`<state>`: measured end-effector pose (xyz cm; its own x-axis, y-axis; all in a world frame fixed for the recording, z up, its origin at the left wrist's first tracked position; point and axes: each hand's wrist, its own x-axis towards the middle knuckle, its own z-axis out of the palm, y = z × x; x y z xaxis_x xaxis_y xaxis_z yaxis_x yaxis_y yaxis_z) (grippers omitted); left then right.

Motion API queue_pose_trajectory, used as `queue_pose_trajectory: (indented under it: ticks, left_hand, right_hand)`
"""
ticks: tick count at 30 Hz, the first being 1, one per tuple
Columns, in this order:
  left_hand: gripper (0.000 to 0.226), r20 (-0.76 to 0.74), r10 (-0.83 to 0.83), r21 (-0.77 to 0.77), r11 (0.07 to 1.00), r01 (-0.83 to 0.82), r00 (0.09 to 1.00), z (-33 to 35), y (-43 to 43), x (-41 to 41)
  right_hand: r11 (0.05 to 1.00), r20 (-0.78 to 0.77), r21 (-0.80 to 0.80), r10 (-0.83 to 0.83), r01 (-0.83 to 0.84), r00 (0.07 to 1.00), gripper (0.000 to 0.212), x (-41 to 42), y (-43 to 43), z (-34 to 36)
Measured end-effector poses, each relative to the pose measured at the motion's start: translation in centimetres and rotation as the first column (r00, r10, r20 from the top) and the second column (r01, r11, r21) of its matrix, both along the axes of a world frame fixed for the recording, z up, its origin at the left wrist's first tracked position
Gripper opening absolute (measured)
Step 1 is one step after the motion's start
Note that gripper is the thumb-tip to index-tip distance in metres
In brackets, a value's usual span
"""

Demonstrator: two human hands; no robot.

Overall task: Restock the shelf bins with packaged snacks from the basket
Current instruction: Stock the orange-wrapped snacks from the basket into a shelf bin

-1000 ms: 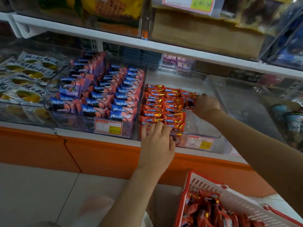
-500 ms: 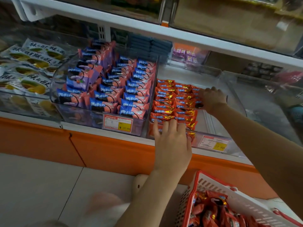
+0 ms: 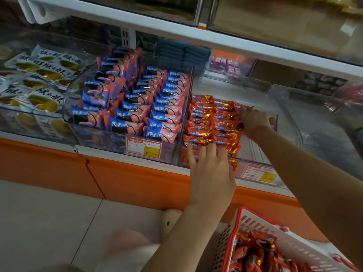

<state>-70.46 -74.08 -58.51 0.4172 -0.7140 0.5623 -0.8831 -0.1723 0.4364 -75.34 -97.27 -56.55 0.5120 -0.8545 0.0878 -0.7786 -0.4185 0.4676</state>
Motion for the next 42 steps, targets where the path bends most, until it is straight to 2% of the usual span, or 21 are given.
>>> queue_pose_trajectory:
  ticks: [6,10,14,18,22,26,28,31,33,35,38,40,42]
  left_hand:
    - [0.034,0.014,-0.009,-0.004,1.000,0.009,1.000,-0.1,0.1,0.1]
    - [0.036,0.026,-0.017,0.019,1.000,0.017,1.000,-0.1,0.2,0.2]
    - [0.040,0.044,-0.029,0.036,0.999,0.027,0.999,-0.3,0.3,0.3]
    - [0.040,0.057,-0.049,0.073,0.996,0.045,0.997,-0.6,0.6,0.4]
    - [0.049,0.099,-0.061,0.146,0.988,0.046,0.993,-0.9,0.9,-0.1]
    - [0.068,0.146,-0.051,0.167,0.986,0.027,0.988,-1.6,1.3,-1.1]
    - [0.074,0.197,-0.040,0.193,0.981,0.001,0.980,-1.9,1.6,-1.6]
    - [0.072,0.245,-0.065,0.261,0.965,-0.001,0.967,-2.3,2.2,-2.8]
    - [0.066,0.261,-0.121,0.300,0.953,0.039,0.958,-2.8,2.6,-4.3]
    - [0.061,0.278,-0.216,0.354,0.929,0.110,0.936,-3.6,3.0,-6.3]
    - [0.054,0.291,-0.384,0.490,0.847,0.208,0.876,-5.5,3.7,-9.4]
    - [0.049,0.232,-0.504,0.624,0.733,0.270,0.832,-5.9,4.2,-11.6]
    - [0.043,0.131,-0.568,0.731,0.609,0.307,0.813,-7.6,4.4,-13.2]
  right_hand:
    - [0.998,0.125,0.061,0.016,-0.024,0.992,0.044,-0.2,0.9,0.1]
    - [0.993,0.049,0.107,0.040,-0.045,0.998,0.041,-0.7,2.0,0.8]
    - [0.982,0.123,0.167,0.073,-0.093,0.990,0.042,-2.1,4.8,2.0]
    - [0.961,0.313,0.209,0.112,-0.184,0.943,0.046,-5.1,8.9,3.1]
    - [0.938,0.458,0.165,0.202,-0.306,0.866,0.039,-9.2,12.1,3.4]
    - [0.893,0.426,0.221,0.274,-0.393,0.862,0.048,-13.5,14.8,2.2]
    - [0.883,0.373,0.191,0.339,-0.429,0.863,0.057,-15.8,15.6,0.9]
    - [0.893,0.335,0.117,0.377,-0.435,0.863,0.068,-19.5,16.4,-1.2]
    - [0.906,0.357,0.116,0.345,-0.407,0.868,0.058,-22.1,16.9,-3.1]
    - [0.912,0.364,0.150,0.309,-0.383,0.879,0.044,-24.6,17.3,-5.3]
    - [0.926,0.385,0.237,0.189,-0.295,0.903,0.036,-28.2,18.3,-8.3]
    - [0.922,0.388,0.303,0.112,-0.241,0.915,0.039,-30.4,19.3,-9.9]
    - [0.884,0.355,0.435,0.006,-0.171,0.935,0.046,-32.0,20.6,-11.5]
